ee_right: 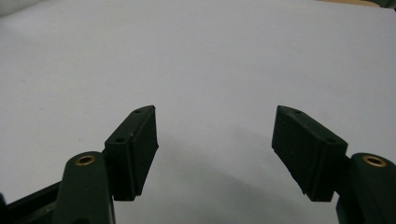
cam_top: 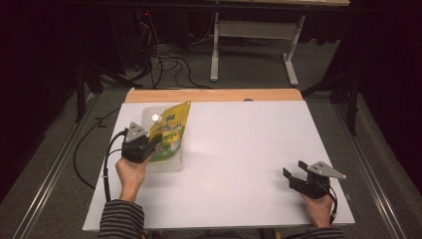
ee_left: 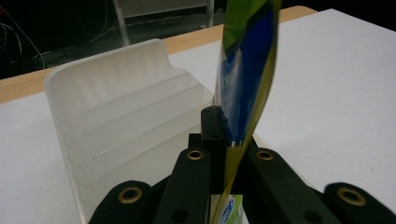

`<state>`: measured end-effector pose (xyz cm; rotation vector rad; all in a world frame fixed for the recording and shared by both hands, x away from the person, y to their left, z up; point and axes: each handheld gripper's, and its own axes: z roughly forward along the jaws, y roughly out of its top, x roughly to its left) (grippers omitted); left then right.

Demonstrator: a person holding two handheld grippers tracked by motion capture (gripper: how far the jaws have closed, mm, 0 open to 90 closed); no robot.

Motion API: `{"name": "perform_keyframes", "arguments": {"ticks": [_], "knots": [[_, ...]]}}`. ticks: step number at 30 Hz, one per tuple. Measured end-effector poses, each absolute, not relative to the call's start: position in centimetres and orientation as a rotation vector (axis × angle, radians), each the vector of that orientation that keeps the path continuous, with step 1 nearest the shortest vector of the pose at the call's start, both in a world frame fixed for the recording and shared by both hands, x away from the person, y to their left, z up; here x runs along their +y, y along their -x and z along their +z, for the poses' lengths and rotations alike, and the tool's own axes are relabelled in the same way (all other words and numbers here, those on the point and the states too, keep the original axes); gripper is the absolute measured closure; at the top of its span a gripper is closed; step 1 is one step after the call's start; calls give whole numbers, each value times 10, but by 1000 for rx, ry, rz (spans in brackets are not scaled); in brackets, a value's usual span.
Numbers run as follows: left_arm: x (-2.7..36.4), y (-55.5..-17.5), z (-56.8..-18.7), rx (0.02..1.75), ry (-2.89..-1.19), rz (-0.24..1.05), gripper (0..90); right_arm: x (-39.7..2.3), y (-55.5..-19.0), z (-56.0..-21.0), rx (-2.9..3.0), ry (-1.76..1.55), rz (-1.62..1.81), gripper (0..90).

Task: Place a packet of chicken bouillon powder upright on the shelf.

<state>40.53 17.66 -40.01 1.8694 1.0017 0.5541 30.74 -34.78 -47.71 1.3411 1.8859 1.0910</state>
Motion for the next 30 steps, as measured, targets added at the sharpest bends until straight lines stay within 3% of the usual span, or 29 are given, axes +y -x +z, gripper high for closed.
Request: {"name": "perform_keyframes", "arguments": {"ticks": [16,22,30], "knots": [[193,-394,-407,1069,-1857,488,802,-347,-307,-477,1887,-1343,1091,317],[201,-386,-412,1113,-1815,509,656,-347,-308,-477,1891,-1343,1089,318],[207,-377,-408,1136,-1777,535,534,-347,-308,-477,1894,-1345,1084,318]]}}
